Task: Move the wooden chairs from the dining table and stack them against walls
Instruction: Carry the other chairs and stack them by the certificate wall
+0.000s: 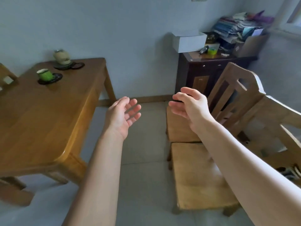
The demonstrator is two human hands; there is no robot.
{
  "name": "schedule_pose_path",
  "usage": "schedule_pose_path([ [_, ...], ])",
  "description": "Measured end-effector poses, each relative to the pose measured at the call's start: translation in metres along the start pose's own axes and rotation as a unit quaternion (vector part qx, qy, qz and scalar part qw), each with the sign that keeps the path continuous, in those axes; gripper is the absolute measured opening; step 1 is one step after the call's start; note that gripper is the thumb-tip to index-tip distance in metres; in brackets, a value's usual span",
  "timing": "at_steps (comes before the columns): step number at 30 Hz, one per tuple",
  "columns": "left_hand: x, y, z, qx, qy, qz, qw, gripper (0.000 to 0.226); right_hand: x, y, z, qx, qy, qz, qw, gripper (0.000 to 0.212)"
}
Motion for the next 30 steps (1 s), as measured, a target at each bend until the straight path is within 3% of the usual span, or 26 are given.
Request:
schedule_pose_path([
  [11,-0.006,-0.039,0.13,-0.045,0.093,0.043,0.994,0.014,0.037,-0.014,0.09,0.081,-0.024,-0.03,0.996,0.037],
  [19,0.018,-0.052,0.222,-0.048,0.109,0.078,0.99,0.021,0.064,-0.039,0.158,0.12,-0.044,-0.073,0.989,0.029],
  [30,-0.009,-0.119,0.316,-0.106,0.186,0.129,0.968,0.023,0.088,0.016,0.224,0.205,-0.084,-0.096,0.97,0.024],
])
Point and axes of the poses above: each hand's wrist, its own z-axis away from the middle knuckle, its own y-axis out of the palm, x = y × z, the point moved 4 cm from there along -z, towards the middle knuckle, and after that the axes turned 10 degrees about -y, right-handed, at the moved point
